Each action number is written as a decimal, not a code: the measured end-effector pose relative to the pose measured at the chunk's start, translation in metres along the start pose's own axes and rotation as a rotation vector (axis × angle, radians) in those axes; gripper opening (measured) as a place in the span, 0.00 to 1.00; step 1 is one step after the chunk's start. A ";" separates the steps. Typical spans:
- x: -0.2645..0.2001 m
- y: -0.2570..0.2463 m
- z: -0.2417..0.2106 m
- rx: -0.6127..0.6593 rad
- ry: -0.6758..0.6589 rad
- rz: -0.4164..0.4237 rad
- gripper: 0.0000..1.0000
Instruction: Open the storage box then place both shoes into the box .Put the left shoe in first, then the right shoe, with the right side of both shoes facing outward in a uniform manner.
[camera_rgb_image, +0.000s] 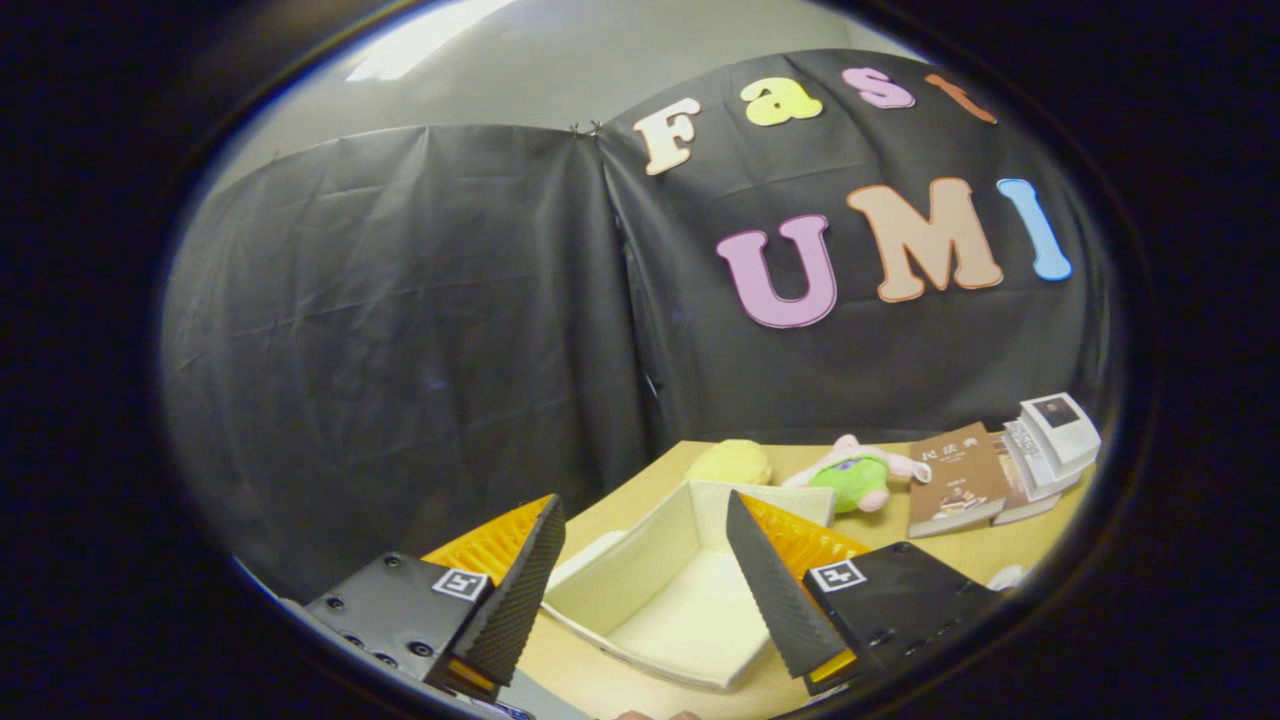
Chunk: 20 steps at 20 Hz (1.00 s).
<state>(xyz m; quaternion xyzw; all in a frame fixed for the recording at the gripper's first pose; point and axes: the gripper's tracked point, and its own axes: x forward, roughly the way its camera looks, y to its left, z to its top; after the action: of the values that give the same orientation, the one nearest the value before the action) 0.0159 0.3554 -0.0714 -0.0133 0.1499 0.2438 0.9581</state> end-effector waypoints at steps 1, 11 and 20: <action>-0.008 -0.016 -0.005 -0.002 0.007 -0.023 1.00; -0.064 -0.134 -0.082 -0.078 0.175 -0.210 1.00; -0.098 -0.189 -0.161 -0.113 0.388 -0.298 1.00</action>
<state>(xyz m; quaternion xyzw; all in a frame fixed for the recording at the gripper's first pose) -0.0225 0.1278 -0.2057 -0.1356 0.3137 0.1009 0.9344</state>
